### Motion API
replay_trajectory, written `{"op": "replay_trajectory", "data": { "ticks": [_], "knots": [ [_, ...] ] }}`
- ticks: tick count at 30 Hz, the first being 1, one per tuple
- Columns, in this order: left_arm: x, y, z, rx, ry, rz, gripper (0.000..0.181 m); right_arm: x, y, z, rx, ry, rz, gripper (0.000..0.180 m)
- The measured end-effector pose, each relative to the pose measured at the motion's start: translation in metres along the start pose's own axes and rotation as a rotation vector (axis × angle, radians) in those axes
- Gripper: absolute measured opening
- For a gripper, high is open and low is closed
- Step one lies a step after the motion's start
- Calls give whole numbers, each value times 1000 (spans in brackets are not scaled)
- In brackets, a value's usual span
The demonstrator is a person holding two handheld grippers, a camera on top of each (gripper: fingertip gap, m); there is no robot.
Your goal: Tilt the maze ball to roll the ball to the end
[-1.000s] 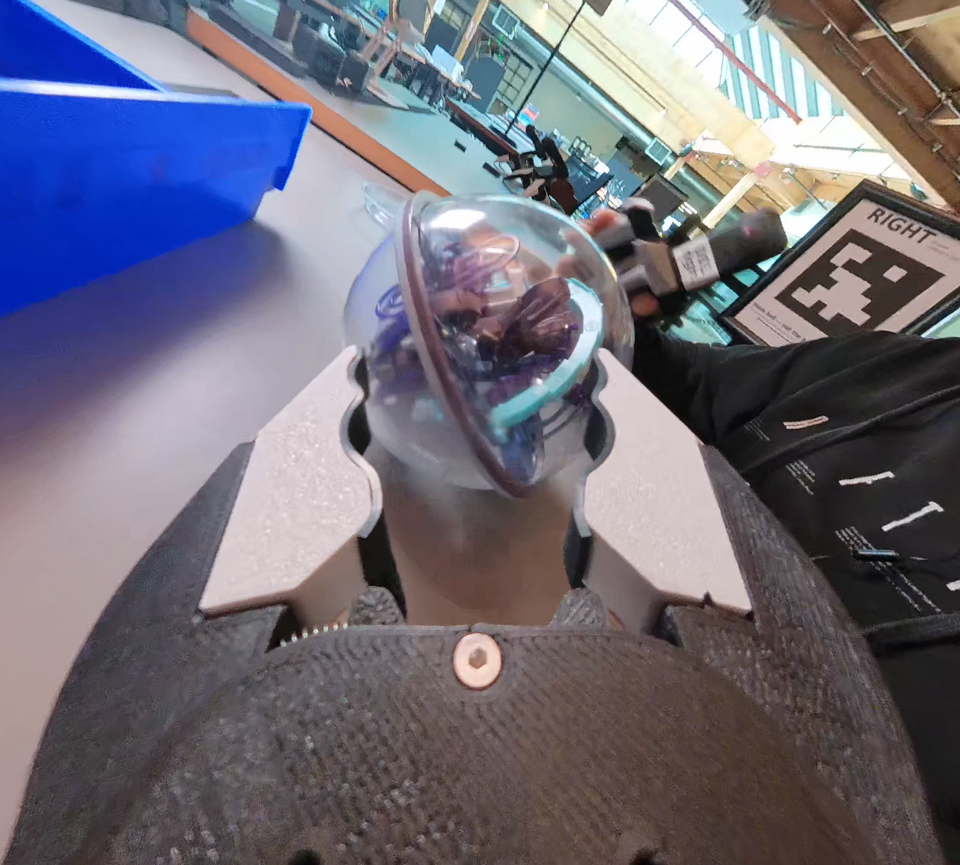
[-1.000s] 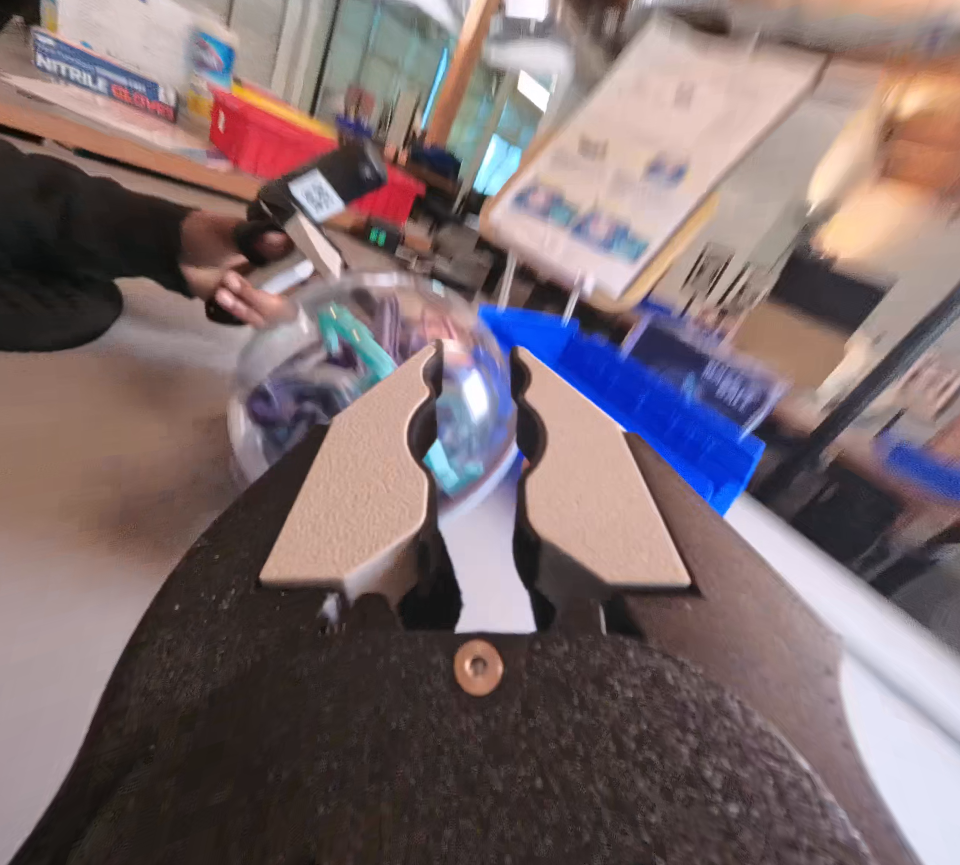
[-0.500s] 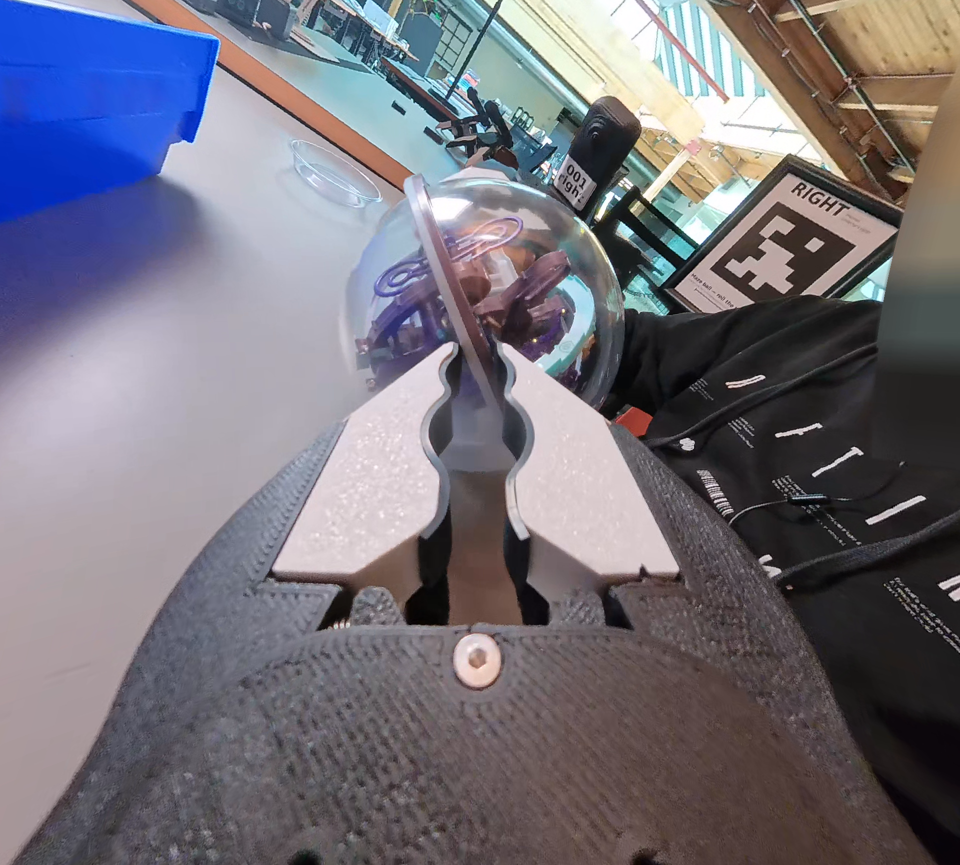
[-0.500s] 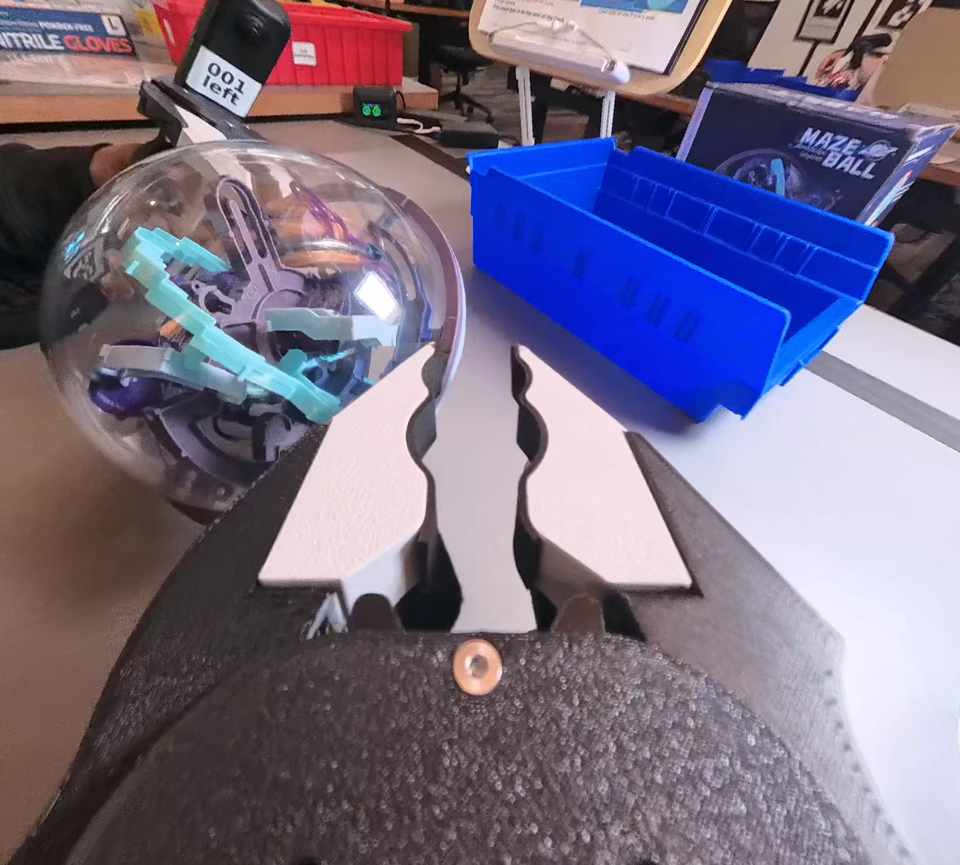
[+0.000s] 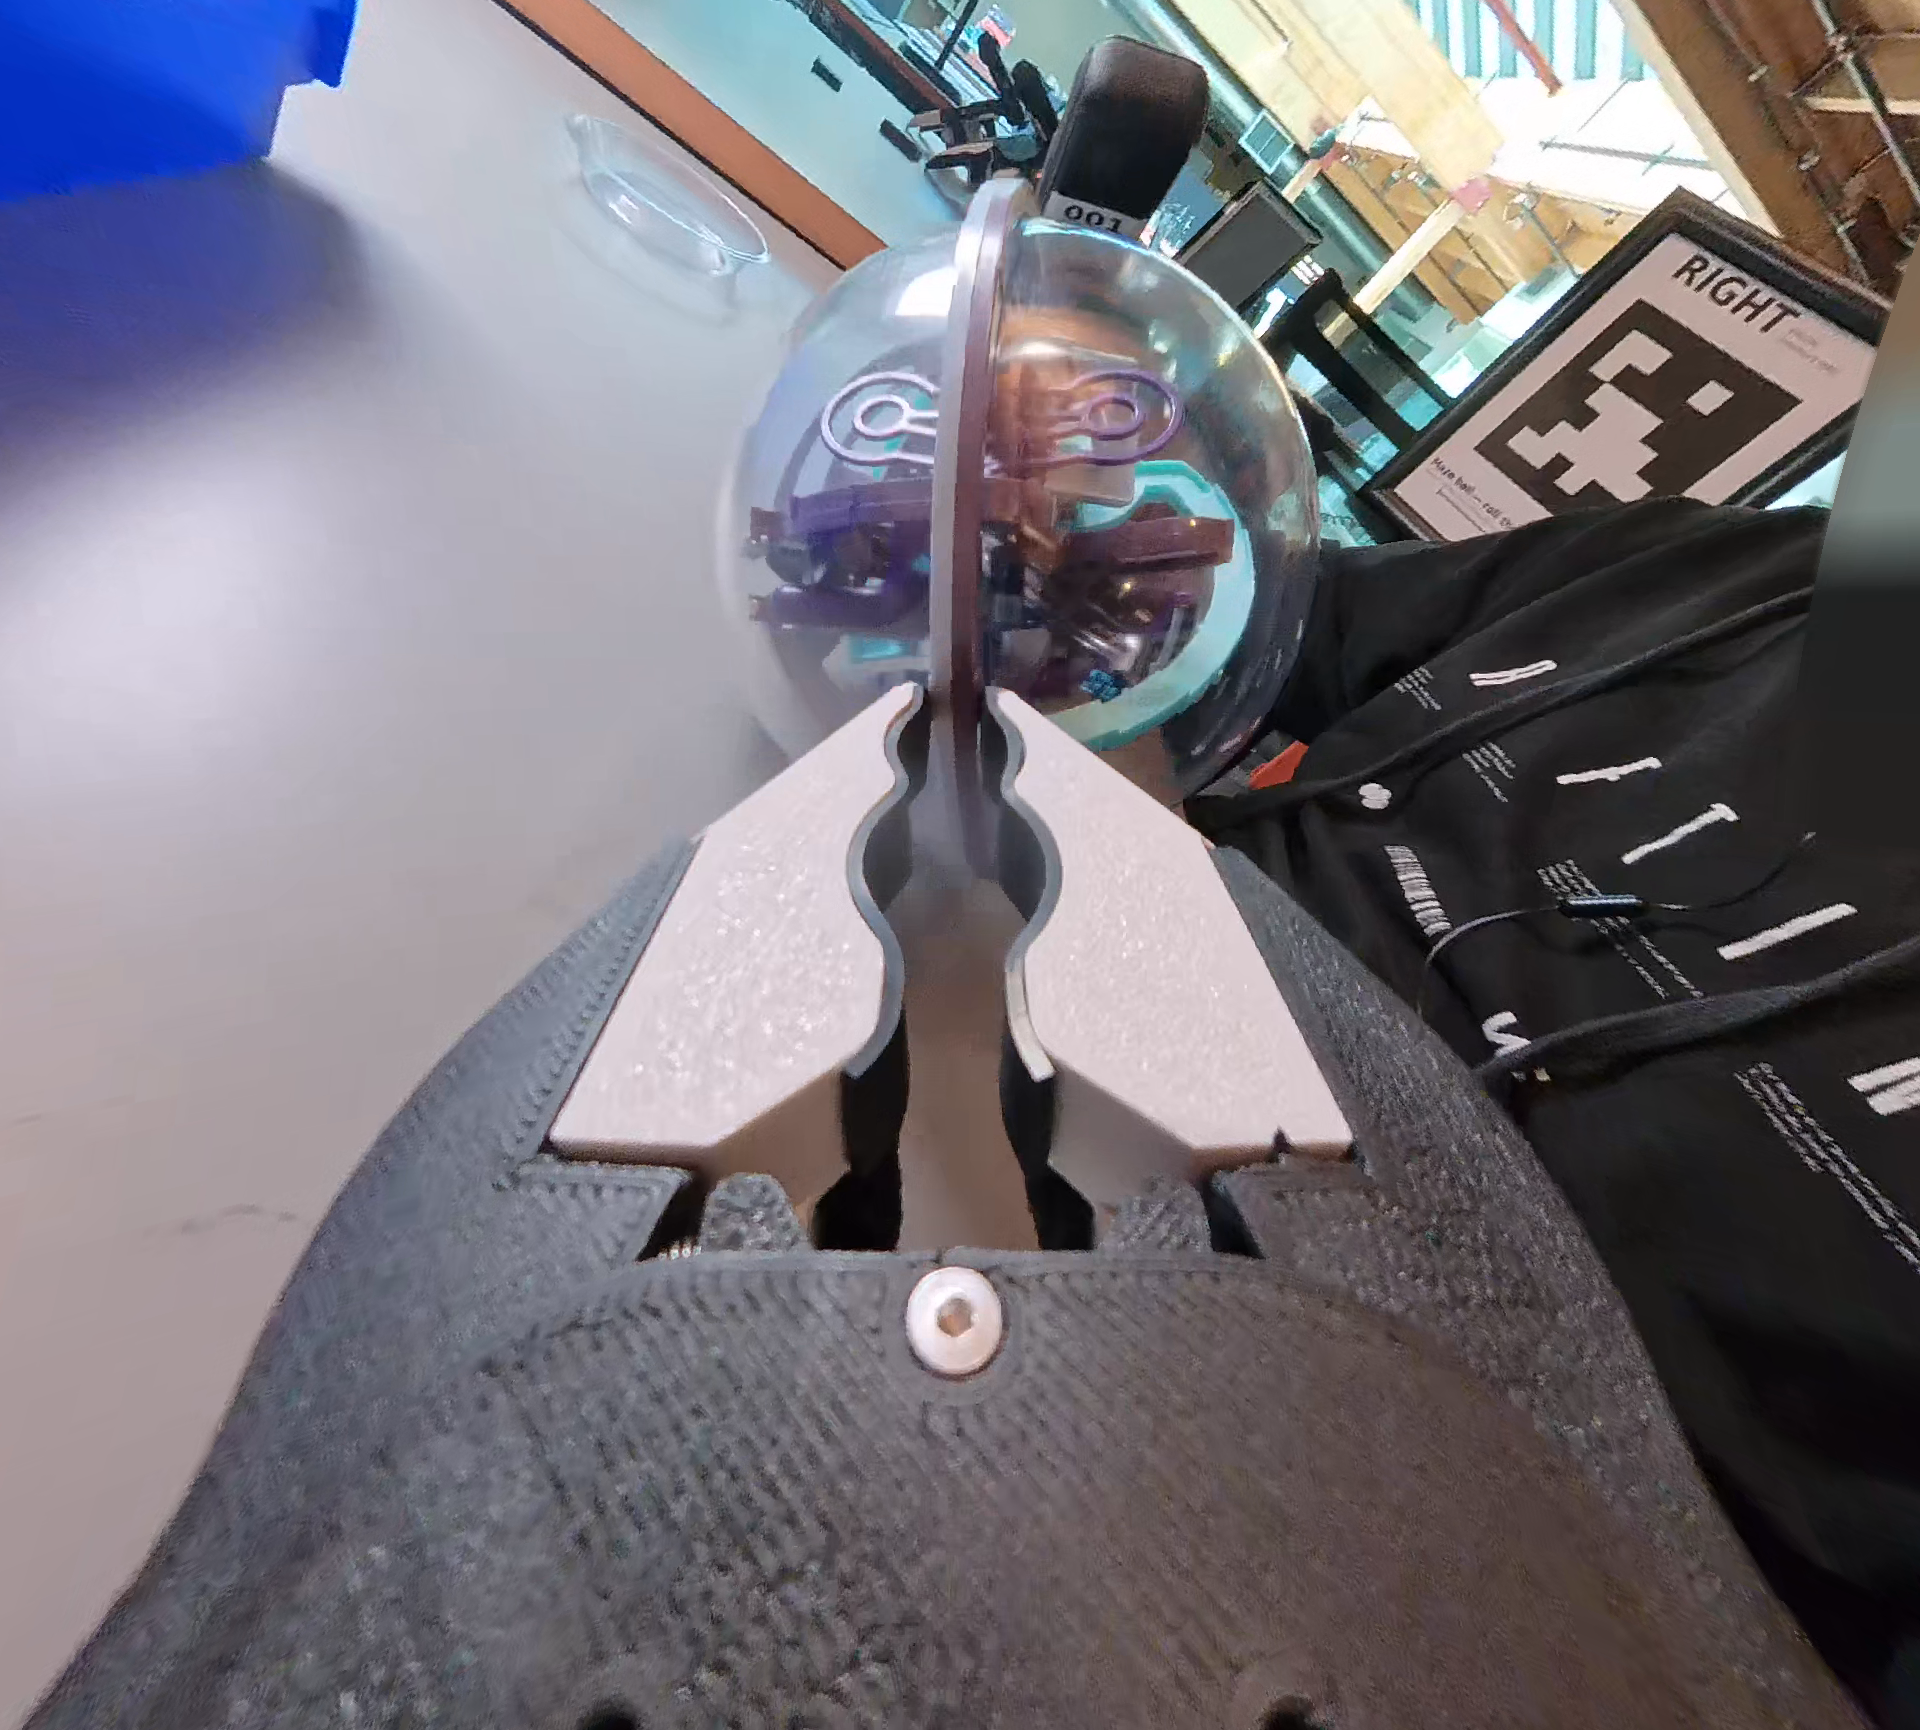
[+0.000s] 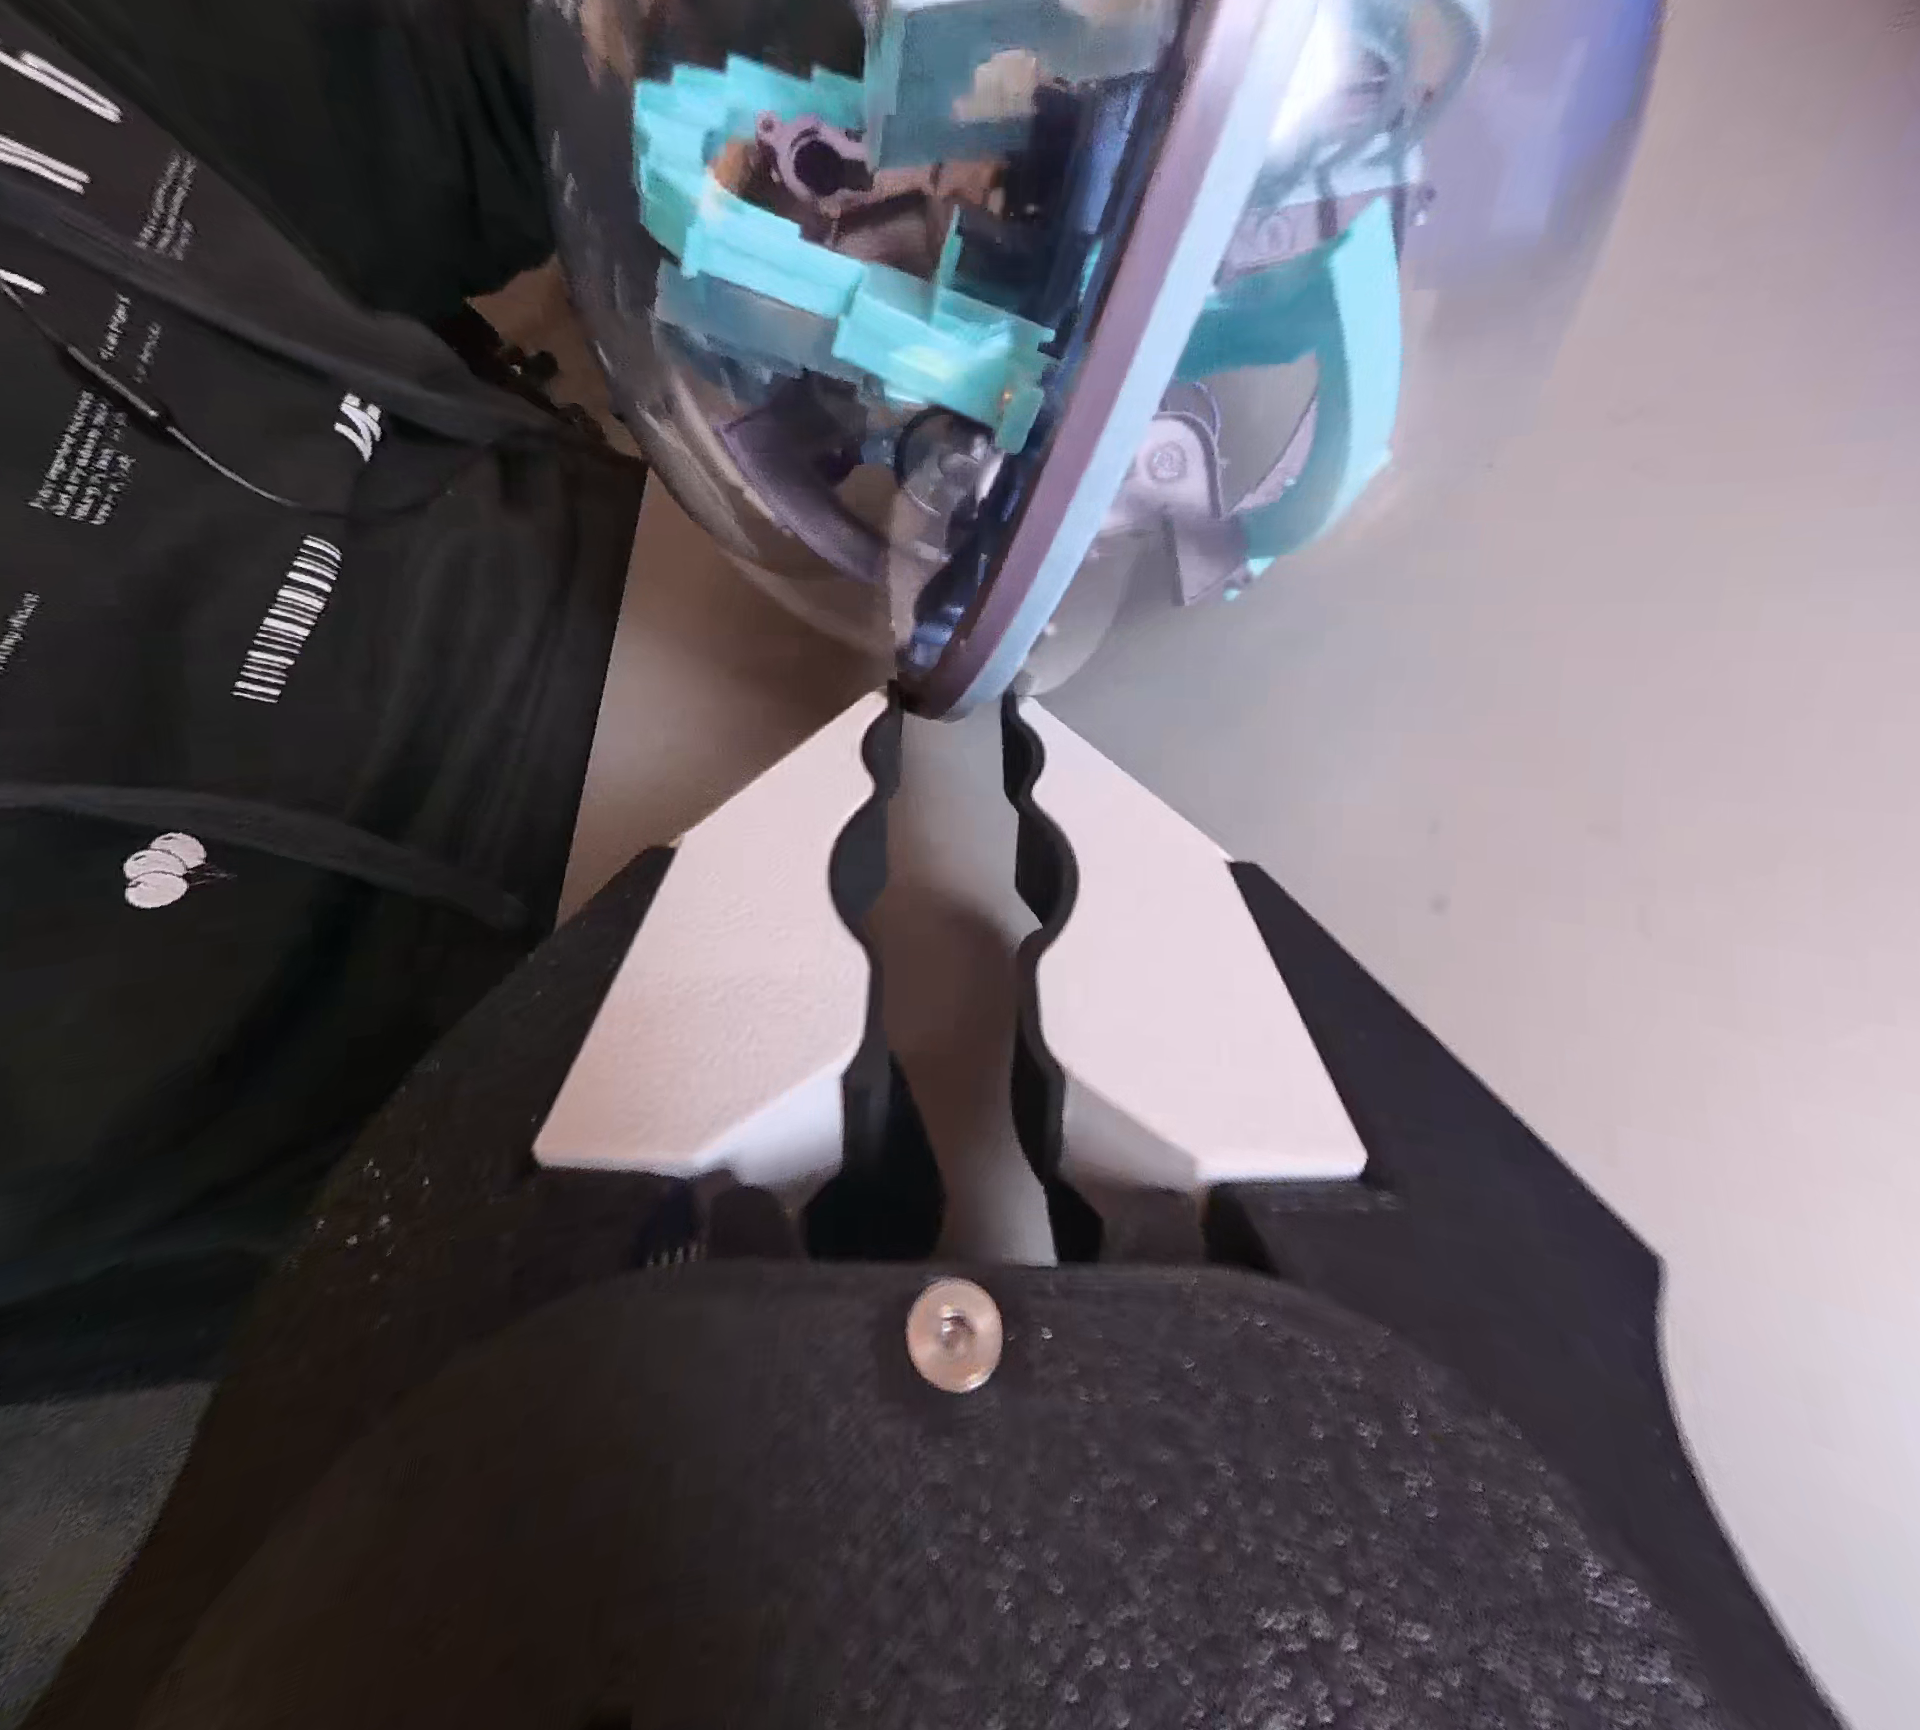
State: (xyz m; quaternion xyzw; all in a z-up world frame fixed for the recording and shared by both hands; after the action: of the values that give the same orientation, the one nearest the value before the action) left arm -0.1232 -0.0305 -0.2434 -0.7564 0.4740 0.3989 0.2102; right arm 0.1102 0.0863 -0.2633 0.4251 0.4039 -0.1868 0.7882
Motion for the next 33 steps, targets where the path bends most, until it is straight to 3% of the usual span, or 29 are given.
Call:
{"op": "replay_trajectory", "data": {
  "ticks": [7,10,13,18,24,33],
  "knots": [
    [14,4,-1,86,68,126,10,-7,13,-12,31,-53,-132,6],
    [8,9,0,112,80,66,37,-12,20,-16,31,-81,-205,6],
    [5,10,1,85,43,23,42,-13,21,-21,55,-93,-233,6],
    [12,2,8,-6,-5,74,34,-12,22,-28,131,-60,-272,6],
    [11,2,5,-78,-123,94,8,-13,23,-36,303,13,-292,8],
    [7,-6,-4,-187,-333,122,8,-30,40,-28,402,144,-486,6]
  ]
}}
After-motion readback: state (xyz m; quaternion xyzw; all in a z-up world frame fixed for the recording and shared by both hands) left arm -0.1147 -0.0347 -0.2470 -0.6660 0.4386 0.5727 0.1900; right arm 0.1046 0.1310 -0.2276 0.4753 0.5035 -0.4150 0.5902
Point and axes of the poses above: each gripper's, where its closed fingertips meet, y back along the fingers, x out of its underside, z = x × y across the jaws, the point moved 7 cm from there along y, back along the fingers, and after that the axes turned 6 degrees about x, right-handed, at the moved point
